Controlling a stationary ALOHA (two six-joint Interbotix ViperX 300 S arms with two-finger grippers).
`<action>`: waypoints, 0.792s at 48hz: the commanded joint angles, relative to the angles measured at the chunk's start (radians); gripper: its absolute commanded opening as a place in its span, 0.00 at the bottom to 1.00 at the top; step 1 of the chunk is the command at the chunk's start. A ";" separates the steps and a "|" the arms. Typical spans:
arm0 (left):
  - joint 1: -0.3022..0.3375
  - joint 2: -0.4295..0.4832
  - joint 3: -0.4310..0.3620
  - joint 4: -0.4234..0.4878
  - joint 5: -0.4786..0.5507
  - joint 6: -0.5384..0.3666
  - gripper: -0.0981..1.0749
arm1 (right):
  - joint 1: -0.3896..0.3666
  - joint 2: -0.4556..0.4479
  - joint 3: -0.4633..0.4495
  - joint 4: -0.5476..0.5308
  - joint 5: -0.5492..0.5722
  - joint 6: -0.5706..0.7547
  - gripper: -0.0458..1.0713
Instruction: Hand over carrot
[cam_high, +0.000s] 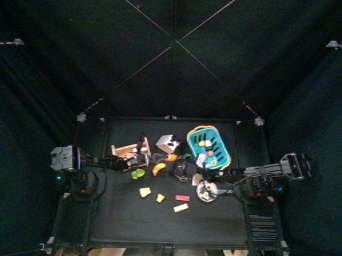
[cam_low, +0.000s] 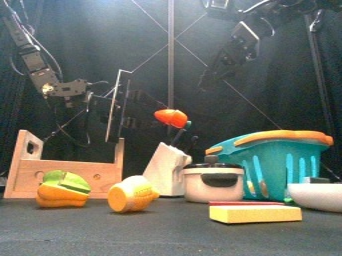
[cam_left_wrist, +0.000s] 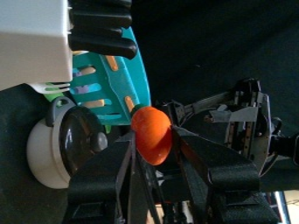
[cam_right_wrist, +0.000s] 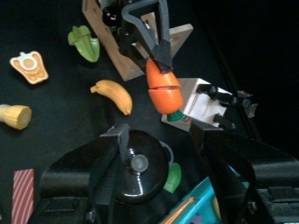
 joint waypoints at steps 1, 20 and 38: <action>0.009 -0.020 -0.009 0.023 -0.009 0.006 0.62 | -0.011 -0.060 0.012 -0.005 -0.029 0.032 0.85; 0.031 -0.038 -0.044 0.327 -0.009 0.026 0.62 | -0.127 -0.127 0.150 -0.006 -0.388 0.175 0.85; 0.021 -0.037 -0.086 0.420 -0.014 0.107 0.62 | -0.141 -0.075 0.141 -0.002 -0.479 0.178 0.87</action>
